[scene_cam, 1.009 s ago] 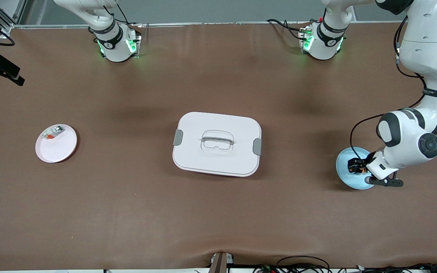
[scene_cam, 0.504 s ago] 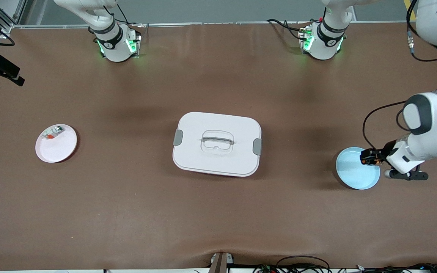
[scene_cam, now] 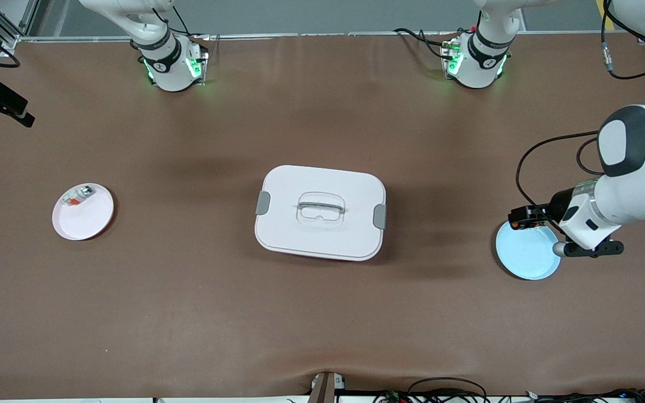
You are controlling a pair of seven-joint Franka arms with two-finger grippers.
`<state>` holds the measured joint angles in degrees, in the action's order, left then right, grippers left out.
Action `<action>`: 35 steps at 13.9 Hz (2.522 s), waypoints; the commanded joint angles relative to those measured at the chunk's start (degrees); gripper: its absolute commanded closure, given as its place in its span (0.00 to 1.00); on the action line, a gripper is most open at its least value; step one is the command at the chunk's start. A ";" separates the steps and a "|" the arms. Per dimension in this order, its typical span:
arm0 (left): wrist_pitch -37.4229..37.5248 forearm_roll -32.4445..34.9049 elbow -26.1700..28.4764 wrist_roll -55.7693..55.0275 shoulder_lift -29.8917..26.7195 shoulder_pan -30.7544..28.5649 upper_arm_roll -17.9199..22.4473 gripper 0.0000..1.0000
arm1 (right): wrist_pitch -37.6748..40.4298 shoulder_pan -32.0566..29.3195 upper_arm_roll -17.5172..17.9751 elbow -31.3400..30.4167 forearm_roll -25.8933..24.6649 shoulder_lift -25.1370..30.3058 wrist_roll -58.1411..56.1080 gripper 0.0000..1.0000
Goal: Transfer orange switch to right arm and place
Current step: 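Lift the switch with the left gripper while the right gripper reaches over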
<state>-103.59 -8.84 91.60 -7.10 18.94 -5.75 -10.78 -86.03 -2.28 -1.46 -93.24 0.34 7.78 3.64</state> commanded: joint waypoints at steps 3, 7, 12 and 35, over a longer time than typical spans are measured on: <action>3.39 -5.74 -1.24 -8.24 -4.26 -0.14 -2.65 0.70 | -0.11 -0.88 0.14 2.35 0.28 -6.09 -0.48 0.00; 3.31 -5.75 -5.19 -29.23 -3.82 0.21 -9.33 0.71 | -0.63 -0.97 0.14 4.38 0.19 -9.97 -0.66 0.00; 2.87 -5.75 -7.83 -46.73 -3.65 0.39 -16.01 0.70 | -0.46 -0.45 0.14 4.91 -3.66 -13.40 -1.36 0.00; -26.74 -4.87 -13.64 -99.77 5.31 19.98 -17.87 0.70 | -33.04 18.61 0.67 -24.36 57.31 2.06 -8.92 0.00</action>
<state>-128.61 -13.97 80.81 -105.23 21.93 12.43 -29.02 -116.35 14.44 -0.11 -115.15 54.53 7.91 -2.83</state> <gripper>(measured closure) 0.278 0.000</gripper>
